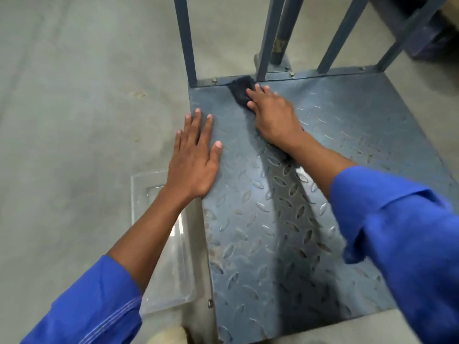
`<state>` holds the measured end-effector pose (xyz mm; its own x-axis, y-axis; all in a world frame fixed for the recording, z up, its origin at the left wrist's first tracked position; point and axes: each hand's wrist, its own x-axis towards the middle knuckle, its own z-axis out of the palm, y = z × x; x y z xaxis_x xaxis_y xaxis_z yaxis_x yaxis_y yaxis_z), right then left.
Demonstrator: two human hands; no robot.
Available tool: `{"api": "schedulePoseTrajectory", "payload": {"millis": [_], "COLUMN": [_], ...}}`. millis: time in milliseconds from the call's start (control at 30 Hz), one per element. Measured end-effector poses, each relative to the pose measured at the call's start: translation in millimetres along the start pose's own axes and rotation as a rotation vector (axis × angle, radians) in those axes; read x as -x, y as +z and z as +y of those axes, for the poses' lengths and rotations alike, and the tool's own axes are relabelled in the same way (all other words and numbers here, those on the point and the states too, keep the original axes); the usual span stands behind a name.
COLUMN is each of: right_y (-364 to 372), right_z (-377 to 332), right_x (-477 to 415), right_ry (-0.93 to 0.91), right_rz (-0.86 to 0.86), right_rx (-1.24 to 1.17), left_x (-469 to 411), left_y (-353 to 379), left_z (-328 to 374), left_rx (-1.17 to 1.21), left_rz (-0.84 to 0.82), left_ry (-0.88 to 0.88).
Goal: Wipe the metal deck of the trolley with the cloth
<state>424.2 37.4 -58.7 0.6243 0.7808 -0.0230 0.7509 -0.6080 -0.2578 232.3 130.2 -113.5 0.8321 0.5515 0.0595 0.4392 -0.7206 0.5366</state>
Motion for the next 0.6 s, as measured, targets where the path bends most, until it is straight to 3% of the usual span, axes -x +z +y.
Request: {"api": "schedulePoseTrajectory", "payload": {"millis": [133, 233, 300, 500, 600], "right_y": [-6, -16, -13, -8, -24], "right_z": [-14, 4, 9, 3, 14], "right_x": [-10, -24, -25, 22, 15], "right_ry": [-0.366, -0.277, -0.243, -0.583, -0.431], "right_rz": [-0.098, 0.038, 0.003, -0.182, -0.062], "right_rx": [-0.001, -0.022, -0.011, -0.122, -0.184], "left_x": [-1, -1, -1, 0, 0], "left_y": [1, 3, 4, 6, 8], "left_z": [2, 0, 1, 2, 2], "left_rx": [0.012, 0.029, 0.033, 0.04, 0.039], "left_rz": [0.01, 0.019, 0.028, 0.055, 0.062], "left_ry": [0.0, -0.007, -0.014, -0.024, -0.027]}}
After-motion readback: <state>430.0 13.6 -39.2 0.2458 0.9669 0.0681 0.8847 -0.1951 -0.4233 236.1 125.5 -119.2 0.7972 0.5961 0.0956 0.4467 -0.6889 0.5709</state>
